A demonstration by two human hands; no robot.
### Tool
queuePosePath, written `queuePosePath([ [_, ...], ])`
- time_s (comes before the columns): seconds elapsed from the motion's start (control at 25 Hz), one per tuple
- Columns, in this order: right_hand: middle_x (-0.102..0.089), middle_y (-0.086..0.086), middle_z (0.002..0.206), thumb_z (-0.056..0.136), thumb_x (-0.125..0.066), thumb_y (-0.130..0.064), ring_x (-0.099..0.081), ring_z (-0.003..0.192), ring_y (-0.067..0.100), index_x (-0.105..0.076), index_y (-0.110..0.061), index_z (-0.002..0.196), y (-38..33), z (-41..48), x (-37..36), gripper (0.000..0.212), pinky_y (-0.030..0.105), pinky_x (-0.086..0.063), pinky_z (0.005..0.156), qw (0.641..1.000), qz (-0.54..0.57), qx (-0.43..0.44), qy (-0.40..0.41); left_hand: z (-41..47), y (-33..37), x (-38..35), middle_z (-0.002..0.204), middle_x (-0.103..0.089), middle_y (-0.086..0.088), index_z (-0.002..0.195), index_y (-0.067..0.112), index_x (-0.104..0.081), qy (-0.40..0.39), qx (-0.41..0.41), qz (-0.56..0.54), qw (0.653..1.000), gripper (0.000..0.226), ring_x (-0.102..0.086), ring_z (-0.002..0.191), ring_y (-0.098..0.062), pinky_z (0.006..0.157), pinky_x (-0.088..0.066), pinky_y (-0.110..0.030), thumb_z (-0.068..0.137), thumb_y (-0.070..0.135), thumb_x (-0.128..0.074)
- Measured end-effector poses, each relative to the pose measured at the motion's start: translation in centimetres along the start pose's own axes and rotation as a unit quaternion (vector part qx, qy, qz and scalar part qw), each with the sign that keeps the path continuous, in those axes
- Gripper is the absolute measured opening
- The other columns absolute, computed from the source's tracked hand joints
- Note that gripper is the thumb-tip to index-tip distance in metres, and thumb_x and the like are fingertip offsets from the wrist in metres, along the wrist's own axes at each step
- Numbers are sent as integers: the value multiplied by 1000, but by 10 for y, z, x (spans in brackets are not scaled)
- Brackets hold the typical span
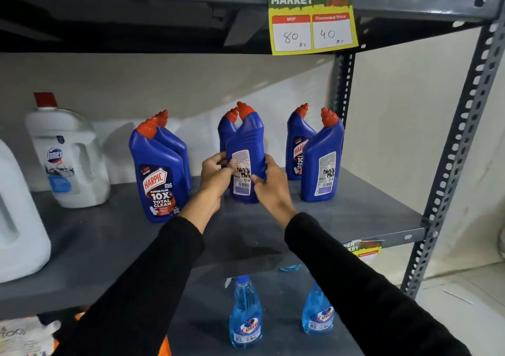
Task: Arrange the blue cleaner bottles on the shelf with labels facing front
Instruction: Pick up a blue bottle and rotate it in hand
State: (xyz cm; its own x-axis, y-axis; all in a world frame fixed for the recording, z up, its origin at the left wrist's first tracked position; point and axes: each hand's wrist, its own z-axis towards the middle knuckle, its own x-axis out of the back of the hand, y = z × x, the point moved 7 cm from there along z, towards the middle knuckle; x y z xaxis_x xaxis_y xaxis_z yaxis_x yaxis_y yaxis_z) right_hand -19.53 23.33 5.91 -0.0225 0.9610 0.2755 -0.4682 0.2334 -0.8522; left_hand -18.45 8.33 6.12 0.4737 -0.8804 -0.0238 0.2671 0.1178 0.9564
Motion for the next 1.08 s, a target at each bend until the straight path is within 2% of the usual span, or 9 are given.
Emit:
queuePosePath([
  [0.08, -60, 6, 127, 92, -56, -2, -60, 110, 17, -46, -13, 135, -8, 12, 2, 46, 37, -54, 95, 999, -2, 1, -34, 1, 9, 9, 108, -69, -3, 121, 11, -62, 54, -37, 34, 997, 29, -69, 87, -16, 66, -57, -22, 93, 17, -65],
  [0.24, -55, 8, 132, 92, -56, -2, -60, 116, 24, -46, -13, 138, -6, 26, 1, 48, 43, -54, 97, 998, -25, -1, -52, -2, 11, 21, 109, -69, 0, 119, 12, -60, 117, -68, 87, 987, 42, -72, 92, -18, 79, -61, -38, 82, 26, -76],
  [0.48, -57, 9, 132, 91, -55, 3, -61, 116, 26, -46, -12, 137, 12, 23, -6, 49, 46, -53, 97, 997, -15, -22, -79, -14, 0, 22, 105, -70, -1, 117, 10, -59, 122, -88, 156, 976, 47, -70, 90, -18, 78, -59, -35, 79, 30, -79],
  [0.68, -60, 10, 127, 89, -58, 1, -62, 114, 27, -49, -13, 134, 14, 24, -11, 48, 46, -54, 95, 997, -29, -6, -74, -16, -5, 24, 110, -70, -1, 120, 11, -59, 132, -93, 166, 973, 45, -70, 90, -15, 67, -55, -21, 83, 32, -74],
  [0.76, -57, 6, 121, 88, -60, -1, -61, 110, 25, -51, -16, 131, 7, 22, -9, 47, 38, -55, 92, 998, -33, 11, -45, -17, 0, 19, 107, -72, -1, 119, 16, -60, 123, -98, 150, 976, 40, -73, 88, -14, 70, -60, -27, 86, 36, -70],
  [0.84, -51, 1, 115, 85, -60, 2, -58, 100, 18, -52, -18, 126, -4, 12, -7, 47, 17, -51, 79, 999, -12, 34, -2, -21, 8, 7, 99, -75, 3, 119, 23, -59, 84, -90, 83, 989, 44, -74, 81, -11, 71, -62, -32, 82, 45, -70],
  [0.88, -50, -1, 113, 83, -58, 5, -57, 96, 17, -53, -18, 123, -10, 5, -6, 46, 13, -49, 73, 999, 1, 51, 16, -23, 13, 0, 96, -74, 5, 119, 25, -56, 64, -88, 57, 992, 49, -74, 79, -8, 70, -62, -29, 79, 48, -72],
  [1.0, -49, -6, 108, 84, -53, 3, -60, 95, 17, -51, -24, 121, -20, -13, -11, 46, 27, -57, 77, 994, 16, 97, 45, -24, 27, -12, 92, -71, 6, 127, 27, -42, 43, -98, 42, 993, 59, -72, 73, -4, 66, -58, -20, 80, 37, -76],
  [1.08, -51, -8, 108, 86, -52, 2, -62, 95, 14, -54, -27, 122, -21, -14, -13, 46, 28, -57, 79, 994, 31, 101, 41, -18, 30, -12, 96, -70, 0, 127, 19, -39, 30, -91, 3, 995, 55, -73, 77, -9, 74, -61, -29, 85, 27, -73],
])
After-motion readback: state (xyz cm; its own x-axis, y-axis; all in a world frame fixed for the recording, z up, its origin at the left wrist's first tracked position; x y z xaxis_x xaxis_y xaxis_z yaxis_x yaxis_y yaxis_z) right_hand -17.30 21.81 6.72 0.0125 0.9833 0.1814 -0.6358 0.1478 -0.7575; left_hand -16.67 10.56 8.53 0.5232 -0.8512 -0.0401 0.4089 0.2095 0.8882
